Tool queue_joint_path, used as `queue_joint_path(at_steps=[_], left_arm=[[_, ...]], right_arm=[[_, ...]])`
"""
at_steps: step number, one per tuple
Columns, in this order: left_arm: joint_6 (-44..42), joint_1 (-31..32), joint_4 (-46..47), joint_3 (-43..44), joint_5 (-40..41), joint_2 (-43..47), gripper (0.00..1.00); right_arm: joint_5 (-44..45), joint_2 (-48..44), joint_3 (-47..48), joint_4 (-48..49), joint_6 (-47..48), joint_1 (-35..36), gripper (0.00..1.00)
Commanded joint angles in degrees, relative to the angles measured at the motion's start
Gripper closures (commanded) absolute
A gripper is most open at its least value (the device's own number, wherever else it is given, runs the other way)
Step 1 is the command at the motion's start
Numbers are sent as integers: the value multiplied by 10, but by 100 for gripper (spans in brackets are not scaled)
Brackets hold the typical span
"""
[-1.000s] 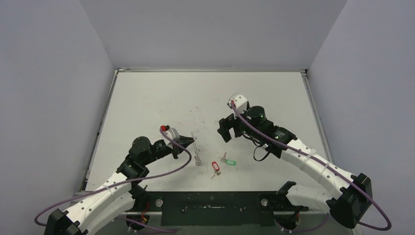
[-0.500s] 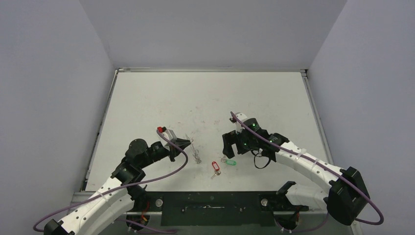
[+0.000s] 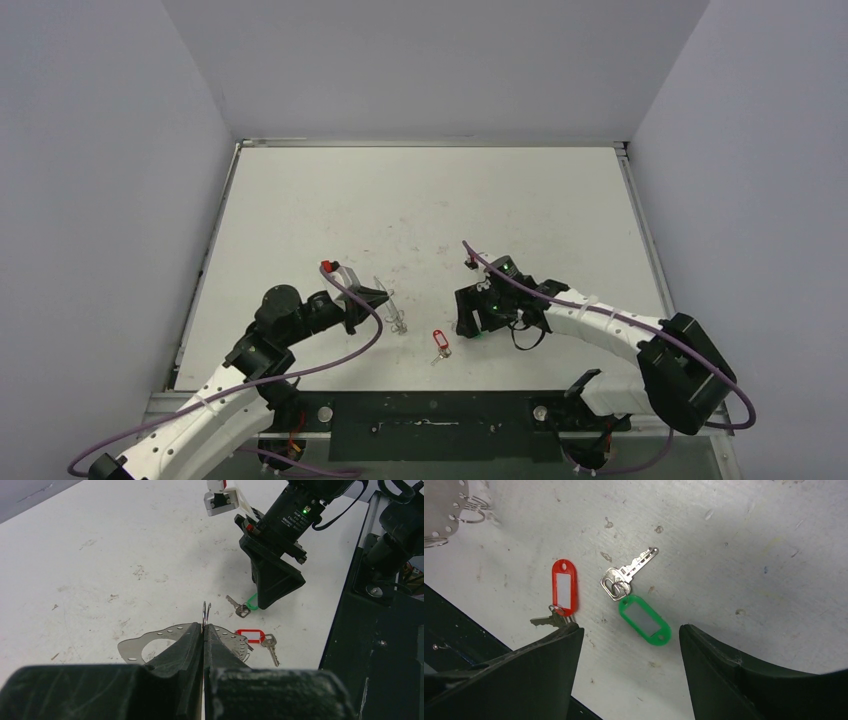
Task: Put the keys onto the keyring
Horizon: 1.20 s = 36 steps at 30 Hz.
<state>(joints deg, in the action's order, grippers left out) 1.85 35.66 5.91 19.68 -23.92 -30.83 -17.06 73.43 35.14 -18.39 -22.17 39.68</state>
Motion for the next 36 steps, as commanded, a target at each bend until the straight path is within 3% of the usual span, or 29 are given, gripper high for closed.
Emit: queue_joint_path(at_steps=[1, 17, 20, 24, 36], left_arm=[[10, 1, 15, 33, -9, 8, 100], [13, 1, 17, 26, -11, 5, 100], [14, 1, 17, 26, -13, 8, 100], [15, 2, 16, 27, -14, 11, 100], [17, 2, 14, 31, -18, 12, 100]], right_arm=[[-16, 10, -12, 45, -21, 2, 30], [-122, 35, -45, 171, -86, 58, 40], [-94, 4, -29, 141, -70, 58, 42], [-22, -12, 4, 76, -32, 58, 52], [17, 57, 81, 32, 43, 59, 61]])
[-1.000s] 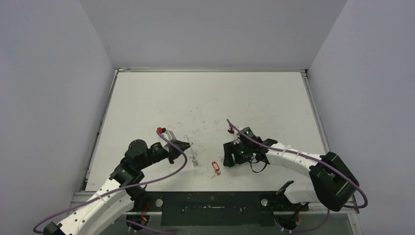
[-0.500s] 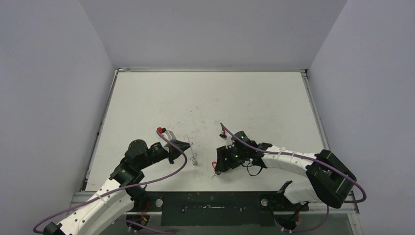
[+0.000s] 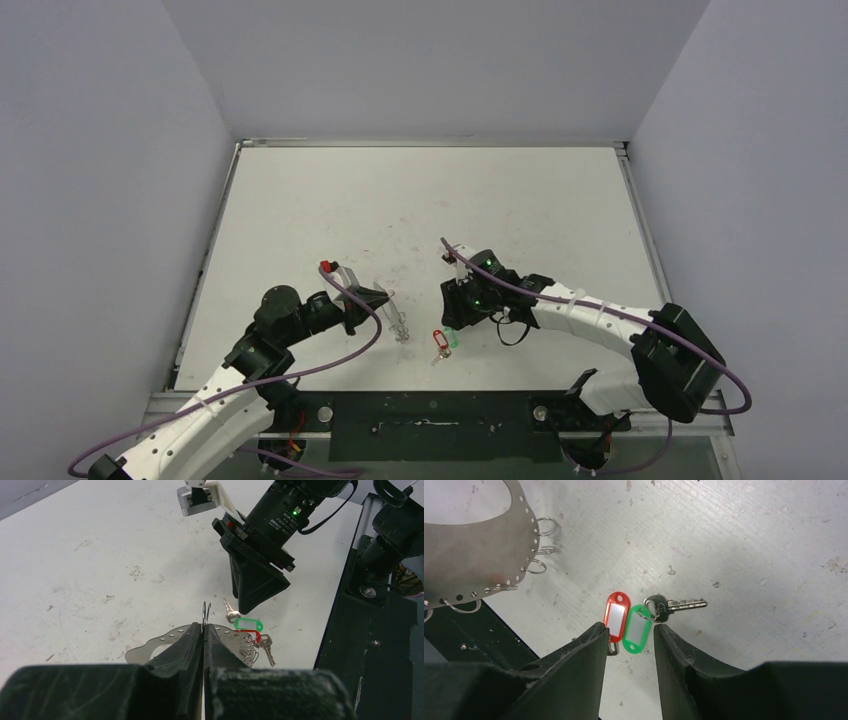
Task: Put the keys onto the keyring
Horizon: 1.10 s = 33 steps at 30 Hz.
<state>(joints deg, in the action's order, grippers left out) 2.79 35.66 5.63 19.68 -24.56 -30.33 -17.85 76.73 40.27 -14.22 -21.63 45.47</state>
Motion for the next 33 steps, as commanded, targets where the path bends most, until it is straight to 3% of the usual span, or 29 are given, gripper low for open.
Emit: queue_joint_path(at_steps=[1, 10, 16, 33], left_arm=[[9, 2, 17, 31, -12, 7, 100], [11, 2, 12, 33, -13, 11, 100], [11, 2, 12, 33, -14, 10, 100], [14, 2, 21, 32, -19, 4, 100]], right_arm=[[24, 35, 34, -10, 44, 0, 61], [-10, 78, 51, -3, 74, -4, 64], [-25, 85, 44, -4, 85, -2, 59], [26, 111, 65, -23, 110, 15, 65]])
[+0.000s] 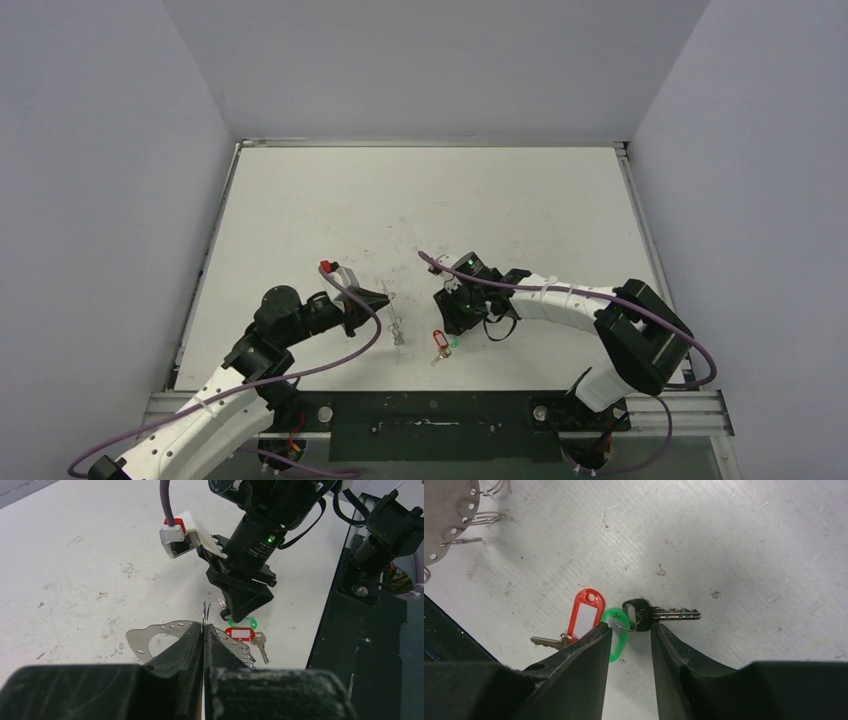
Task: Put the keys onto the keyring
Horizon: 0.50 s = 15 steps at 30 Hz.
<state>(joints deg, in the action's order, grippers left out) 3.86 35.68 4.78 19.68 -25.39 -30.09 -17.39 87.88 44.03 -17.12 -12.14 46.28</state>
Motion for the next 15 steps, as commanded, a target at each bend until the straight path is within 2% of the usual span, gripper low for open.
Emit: queue_joint_path(at_steps=[1, 11, 15], left_arm=[[4, 1, 30, 32, -11, 2, 100], [6, 1, 33, 30, -14, -1, 100], [7, 2, 32, 29, -14, 0, 100]], right_arm=[[21, -1, 28, 6, 17, 9, 66], [8, 1, 26, 20, 21, 16, 75], [7, -1, 25, 22, 20, 15, 86]])
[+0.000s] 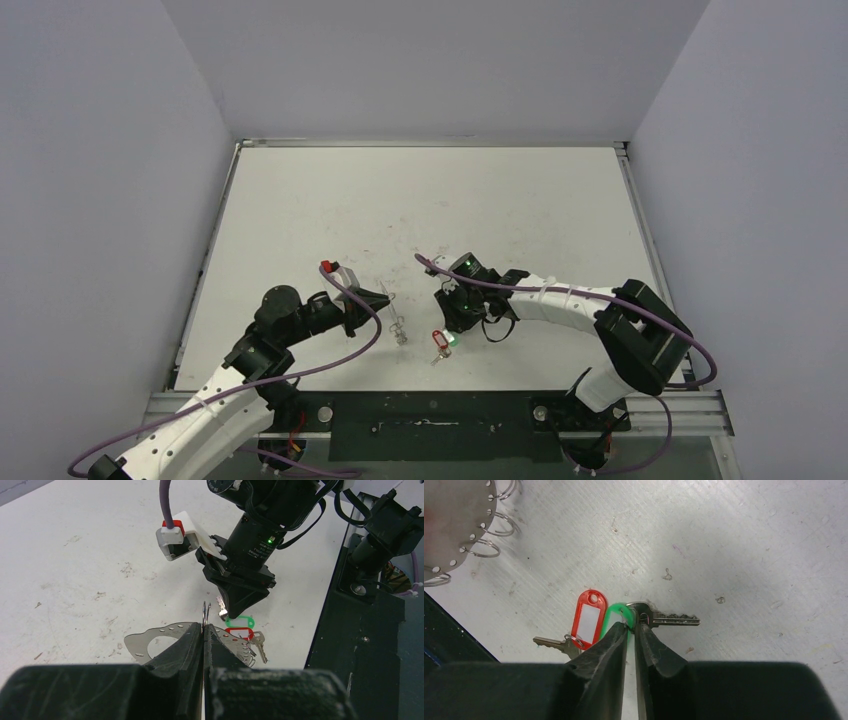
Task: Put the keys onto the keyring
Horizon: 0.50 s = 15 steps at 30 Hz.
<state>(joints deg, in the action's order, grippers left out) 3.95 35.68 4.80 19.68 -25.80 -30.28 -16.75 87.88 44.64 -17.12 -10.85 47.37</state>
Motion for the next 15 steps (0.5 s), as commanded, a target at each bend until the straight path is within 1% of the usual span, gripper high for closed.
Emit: queue_joint_path(at_steps=[1, 4, 10, 15], left_arm=[[6, 2, 32, 29, -10, 2, 100], [7, 2, 32, 29, -10, 2, 100], [9, 2, 32, 28, -10, 3, 100], [11, 2, 31, 27, -10, 5, 100]], right_arm=[[1, -3, 18, 22, 6, 5, 90], [7, -6, 17, 22, 1, 5, 100], [7, -8, 11, 30, -25, -17, 100], [-27, -24, -2, 46, -42, -52, 100]])
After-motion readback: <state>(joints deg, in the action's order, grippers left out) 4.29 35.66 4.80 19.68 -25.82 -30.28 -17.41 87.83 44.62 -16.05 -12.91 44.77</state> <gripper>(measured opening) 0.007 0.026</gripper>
